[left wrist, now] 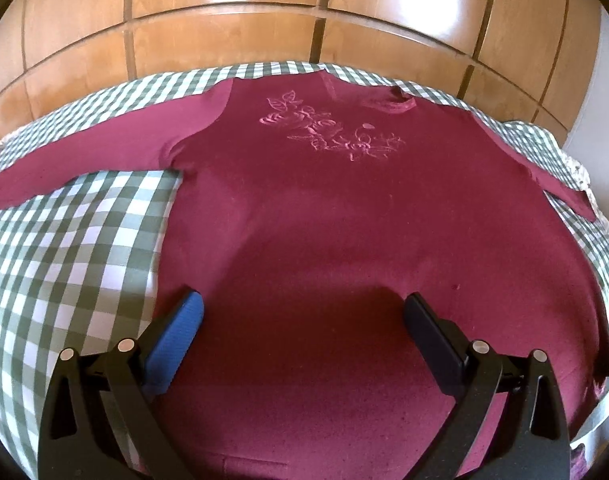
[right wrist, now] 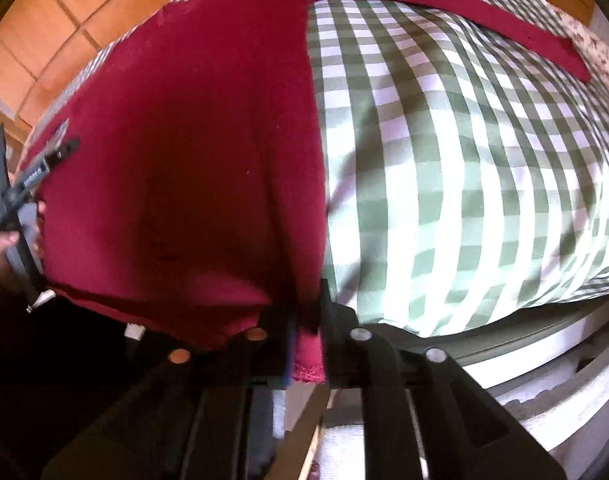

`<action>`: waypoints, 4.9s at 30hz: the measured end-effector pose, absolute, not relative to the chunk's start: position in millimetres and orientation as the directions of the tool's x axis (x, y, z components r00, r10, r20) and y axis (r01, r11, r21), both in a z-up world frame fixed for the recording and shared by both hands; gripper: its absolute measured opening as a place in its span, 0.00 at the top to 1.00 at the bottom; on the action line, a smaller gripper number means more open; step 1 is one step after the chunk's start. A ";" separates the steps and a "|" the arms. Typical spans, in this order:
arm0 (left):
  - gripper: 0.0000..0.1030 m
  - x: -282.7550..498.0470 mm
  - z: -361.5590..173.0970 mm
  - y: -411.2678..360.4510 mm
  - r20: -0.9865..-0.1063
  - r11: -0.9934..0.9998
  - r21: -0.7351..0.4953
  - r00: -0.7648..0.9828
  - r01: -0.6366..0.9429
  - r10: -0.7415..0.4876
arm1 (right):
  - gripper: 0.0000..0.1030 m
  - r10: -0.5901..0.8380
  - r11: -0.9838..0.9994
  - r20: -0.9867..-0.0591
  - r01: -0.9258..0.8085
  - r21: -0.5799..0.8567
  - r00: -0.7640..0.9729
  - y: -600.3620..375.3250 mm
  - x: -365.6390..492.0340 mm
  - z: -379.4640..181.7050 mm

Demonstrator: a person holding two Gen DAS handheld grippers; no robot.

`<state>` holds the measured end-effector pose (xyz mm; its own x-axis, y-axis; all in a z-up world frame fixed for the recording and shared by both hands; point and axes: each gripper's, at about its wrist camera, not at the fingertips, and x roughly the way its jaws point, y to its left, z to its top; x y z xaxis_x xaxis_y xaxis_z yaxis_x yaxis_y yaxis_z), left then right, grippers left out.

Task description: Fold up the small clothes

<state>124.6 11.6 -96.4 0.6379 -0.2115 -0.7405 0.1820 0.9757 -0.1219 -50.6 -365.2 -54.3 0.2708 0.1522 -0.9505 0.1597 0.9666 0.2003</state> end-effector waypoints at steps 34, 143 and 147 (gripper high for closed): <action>0.04 137.8 -100.2 10.0 -0.755 0.979 -0.101 0.627 0.180 -0.193 | 0.92 -0.224 0.589 -0.817 0.741 0.322 0.532 -672.6 114.3 -19.3; 0.30 171.9 -61.1 314.1 -0.721 0.627 -0.562 0.691 -0.540 -0.050 | 0.19 -0.169 0.977 -0.782 0.209 -0.051 0.600 -327.9 236.1 -89.3; 0.28 163.6 -73.0 368.8 -0.700 0.470 -0.654 0.710 -0.593 -0.078 | 0.19 -0.178 0.976 -0.780 0.211 -0.060 0.600 -327.2 236.0 -89.2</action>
<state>163.6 368.8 -73.0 0.7103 -0.0780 -0.6995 -0.5927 0.4697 -0.6542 236.0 -327.2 -89.2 0.6000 -0.1780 -0.7799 0.2109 0.9756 -0.0604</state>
